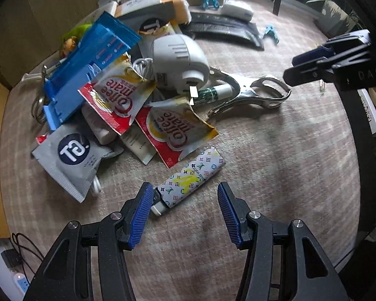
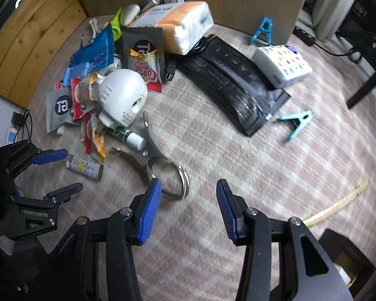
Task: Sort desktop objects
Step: 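Move both open grippers back toward the pile, then grasp the patterned lighter with the left gripper while the right gripper grasps the metal clip, then carry the lighter and metal clip to the tray and release both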
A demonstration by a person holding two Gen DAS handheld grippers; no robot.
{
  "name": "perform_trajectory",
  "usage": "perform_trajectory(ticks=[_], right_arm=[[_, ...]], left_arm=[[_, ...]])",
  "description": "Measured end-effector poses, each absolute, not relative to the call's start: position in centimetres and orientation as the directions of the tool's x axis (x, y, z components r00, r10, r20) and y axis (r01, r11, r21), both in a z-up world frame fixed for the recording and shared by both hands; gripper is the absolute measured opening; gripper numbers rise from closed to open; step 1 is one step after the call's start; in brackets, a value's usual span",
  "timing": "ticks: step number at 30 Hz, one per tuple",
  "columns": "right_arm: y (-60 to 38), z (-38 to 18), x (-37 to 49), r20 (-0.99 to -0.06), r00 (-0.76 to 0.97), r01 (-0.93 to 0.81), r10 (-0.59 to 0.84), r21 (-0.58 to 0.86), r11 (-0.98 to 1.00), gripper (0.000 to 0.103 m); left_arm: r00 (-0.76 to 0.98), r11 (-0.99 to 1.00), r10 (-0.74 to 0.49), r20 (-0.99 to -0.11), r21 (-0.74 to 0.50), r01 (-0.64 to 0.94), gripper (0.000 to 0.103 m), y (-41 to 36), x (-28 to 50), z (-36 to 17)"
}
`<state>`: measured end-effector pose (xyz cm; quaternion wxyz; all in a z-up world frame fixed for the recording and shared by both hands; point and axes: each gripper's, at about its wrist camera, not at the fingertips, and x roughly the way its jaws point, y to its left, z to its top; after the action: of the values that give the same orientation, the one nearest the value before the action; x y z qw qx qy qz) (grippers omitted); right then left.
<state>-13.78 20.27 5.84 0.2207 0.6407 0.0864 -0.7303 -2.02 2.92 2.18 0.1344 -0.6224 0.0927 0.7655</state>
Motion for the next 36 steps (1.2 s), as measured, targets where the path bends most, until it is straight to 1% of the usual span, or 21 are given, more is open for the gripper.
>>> perform_trajectory(ticks=[4, 6, 8, 12, 13, 14, 16, 20, 22, 25, 28, 32, 36], right_arm=[[19.8, 4.8, -14.2, -0.974, -0.051, 0.437, -0.220, 0.176, -0.882, 0.042], [19.5, 4.3, -14.4, -0.977, -0.044, 0.436, -0.210, 0.170, -0.884, 0.041], [19.3, 3.9, -14.6, -0.977, -0.031, 0.430, -0.213, 0.179, -0.885, 0.036], [18.6, 3.3, -14.6, -0.978, -0.022, 0.432, -0.206, 0.176, -0.885, 0.033], [18.5, 3.1, -14.5, -0.979, -0.017, 0.431, -0.204, 0.177, -0.885, 0.029], [18.3, 2.9, -14.4, -0.980, -0.015, 0.431, -0.199, 0.174, -0.886, 0.028], [18.0, 3.1, -14.0, -0.981, -0.041, 0.431, -0.188, 0.153, -0.889, 0.025], [18.3, 3.2, -13.1, -0.981, -0.070, 0.398, -0.180, 0.138, -0.907, 0.011], [18.8, 3.3, -12.5, -0.977, -0.079, 0.374, -0.197, 0.154, -0.915, 0.008], [19.7, 3.5, -11.5, -0.975, -0.092, 0.331, -0.202, 0.161, -0.930, 0.007], [20.7, 3.7, -10.3, -0.974, -0.101, 0.296, -0.205, 0.167, -0.940, 0.005], [22.3, 3.9, -8.5, -0.971, -0.111, 0.247, -0.212, 0.179, -0.952, 0.005], [24.1, 4.4, -7.0, -0.969, -0.124, 0.206, -0.212, 0.184, -0.961, 0.005]], left_arm=[[-0.172, -0.938, 0.075, -0.982, -0.011, -0.346, 0.051, 3.4, -2.2, 1.3], [-0.163, -0.937, 0.084, -0.983, -0.023, -0.348, 0.051, 3.5, -2.3, 1.1], [-0.157, -0.936, 0.084, -0.984, -0.024, -0.351, 0.051, 3.7, -2.4, 0.7], [-0.162, -0.934, 0.085, -0.983, -0.021, -0.357, 0.049, 4.2, -2.3, 0.5], [-0.165, -0.934, 0.089, -0.982, -0.025, -0.356, 0.046, 4.3, -2.2, 0.6], [-0.171, -0.934, 0.090, -0.981, -0.023, -0.356, 0.039, 4.4, -2.1, 0.6], [-0.181, -0.936, 0.089, -0.979, -0.020, -0.351, 0.031, 4.6, -1.7, 0.7], [-0.219, -0.950, 0.104, -0.970, -0.031, -0.310, 0.022, 4.8, -0.6, 0.8], [-0.234, -0.956, 0.117, -0.965, -0.046, -0.288, 0.022, 5.0, 0.1, 0.8], [-0.255, -0.964, 0.122, -0.959, -0.054, -0.260, 0.022, 5.8, 1.4, 0.7], [-0.266, -0.971, 0.149, -0.953, -0.089, -0.224, 0.022, 6.5, 2.5, 0.7], [-0.262, -0.974, 0.190, -0.946, -0.148, -0.170, 0.022, 7.2, 3.7, 0.7], [-0.259, -0.973, 0.204, -0.944, -0.166, -0.159, 0.022, 7.9, 4.0, 0.9]])
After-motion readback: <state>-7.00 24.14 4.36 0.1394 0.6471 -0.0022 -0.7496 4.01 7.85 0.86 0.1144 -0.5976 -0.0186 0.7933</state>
